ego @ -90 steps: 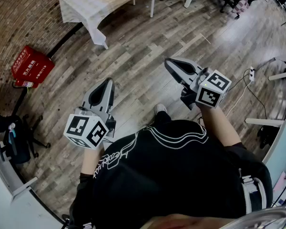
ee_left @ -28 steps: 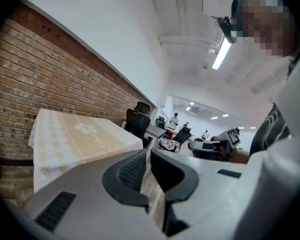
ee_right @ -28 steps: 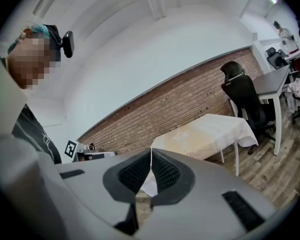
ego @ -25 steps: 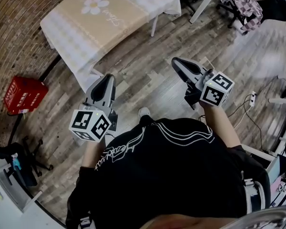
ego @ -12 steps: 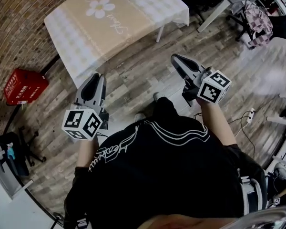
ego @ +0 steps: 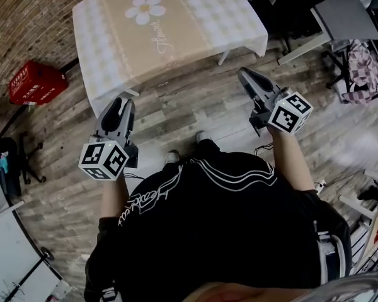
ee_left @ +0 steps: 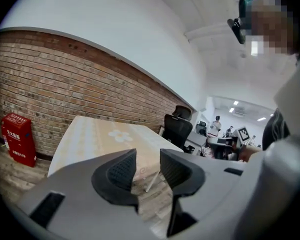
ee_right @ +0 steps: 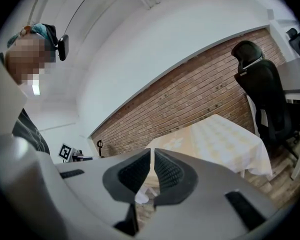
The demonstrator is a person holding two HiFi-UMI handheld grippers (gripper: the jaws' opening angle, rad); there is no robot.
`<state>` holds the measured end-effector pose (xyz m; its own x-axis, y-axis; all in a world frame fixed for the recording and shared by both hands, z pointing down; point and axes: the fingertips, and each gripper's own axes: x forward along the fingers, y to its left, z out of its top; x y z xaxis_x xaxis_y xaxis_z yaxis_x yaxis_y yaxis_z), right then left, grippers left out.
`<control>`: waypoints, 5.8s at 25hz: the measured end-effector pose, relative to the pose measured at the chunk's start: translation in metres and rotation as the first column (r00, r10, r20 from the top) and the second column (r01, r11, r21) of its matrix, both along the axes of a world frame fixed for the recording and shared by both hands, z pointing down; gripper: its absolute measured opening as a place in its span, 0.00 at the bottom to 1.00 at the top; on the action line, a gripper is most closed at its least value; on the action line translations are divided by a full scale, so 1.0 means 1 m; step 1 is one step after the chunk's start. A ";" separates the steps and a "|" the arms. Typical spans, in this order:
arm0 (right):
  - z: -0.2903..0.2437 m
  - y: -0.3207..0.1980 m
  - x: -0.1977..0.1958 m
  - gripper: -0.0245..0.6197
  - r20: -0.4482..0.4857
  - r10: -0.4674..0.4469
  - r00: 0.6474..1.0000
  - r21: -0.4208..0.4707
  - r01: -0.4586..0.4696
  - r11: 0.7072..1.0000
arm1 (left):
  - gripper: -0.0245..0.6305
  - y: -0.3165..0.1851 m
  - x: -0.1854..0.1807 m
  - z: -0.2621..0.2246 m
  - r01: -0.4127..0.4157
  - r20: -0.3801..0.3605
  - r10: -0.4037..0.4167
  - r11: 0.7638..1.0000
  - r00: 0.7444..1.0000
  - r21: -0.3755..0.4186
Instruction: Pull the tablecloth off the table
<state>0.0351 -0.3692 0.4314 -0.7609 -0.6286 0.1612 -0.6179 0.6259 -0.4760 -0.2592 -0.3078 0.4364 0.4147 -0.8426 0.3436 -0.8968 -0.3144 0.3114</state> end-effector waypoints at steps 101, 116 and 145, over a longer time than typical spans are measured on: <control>0.244 -0.217 0.219 0.03 -0.560 0.330 0.760 -0.102 -0.458 0.883 | 0.05 -0.027 -0.222 0.215 0.690 0.446 -0.564 0.697 0.695 -0.194; 0.159 -0.210 0.190 0.03 -0.474 0.358 0.805 -0.022 -0.417 0.909 | 0.05 -0.011 -0.236 0.183 0.728 0.409 -0.621 0.659 0.668 -0.188; -0.014 -0.187 0.095 0.04 -0.212 0.225 0.951 0.111 -0.206 0.972 | 0.05 -0.076 -0.117 -0.034 0.488 0.161 -0.512 0.857 0.844 0.165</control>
<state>0.1303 -0.5560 0.4174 -0.5568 -0.7926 0.2485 -0.8264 0.4986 -0.2616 -0.3758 -0.3838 0.4028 -0.1380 -0.9551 0.2623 -0.9795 0.1708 0.1068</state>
